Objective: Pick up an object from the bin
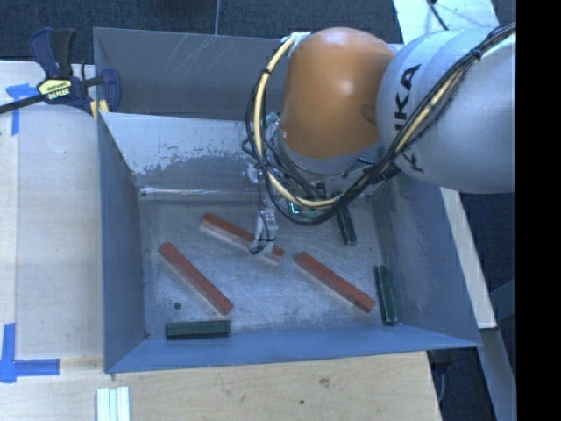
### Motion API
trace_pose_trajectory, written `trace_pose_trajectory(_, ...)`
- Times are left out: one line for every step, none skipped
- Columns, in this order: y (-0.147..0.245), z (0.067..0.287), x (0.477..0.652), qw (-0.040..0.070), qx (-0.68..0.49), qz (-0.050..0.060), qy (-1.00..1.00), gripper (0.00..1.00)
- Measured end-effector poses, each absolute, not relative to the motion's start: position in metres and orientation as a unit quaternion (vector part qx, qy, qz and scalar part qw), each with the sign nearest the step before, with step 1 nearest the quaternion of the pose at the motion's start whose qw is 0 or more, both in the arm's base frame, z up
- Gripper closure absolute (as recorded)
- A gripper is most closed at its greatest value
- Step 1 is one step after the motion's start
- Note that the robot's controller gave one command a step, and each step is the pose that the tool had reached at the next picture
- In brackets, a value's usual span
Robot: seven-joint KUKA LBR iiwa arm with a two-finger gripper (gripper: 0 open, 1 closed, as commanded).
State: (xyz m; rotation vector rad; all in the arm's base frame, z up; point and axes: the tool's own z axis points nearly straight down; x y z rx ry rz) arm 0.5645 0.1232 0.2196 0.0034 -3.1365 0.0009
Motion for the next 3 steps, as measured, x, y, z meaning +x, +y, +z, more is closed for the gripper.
trace_pose_trajectory(0.088, 0.073, 0.573, 0.002, -0.084, 0.001, -0.996, 0.00)
trace_pose_trajectory(0.089, 0.078, 0.575, -0.002, -0.085, 0.000, -0.996, 1.00)
trace_pose_trajectory(0.108, 0.248, 0.586, -0.006, -0.071, -0.002, -0.997, 1.00)
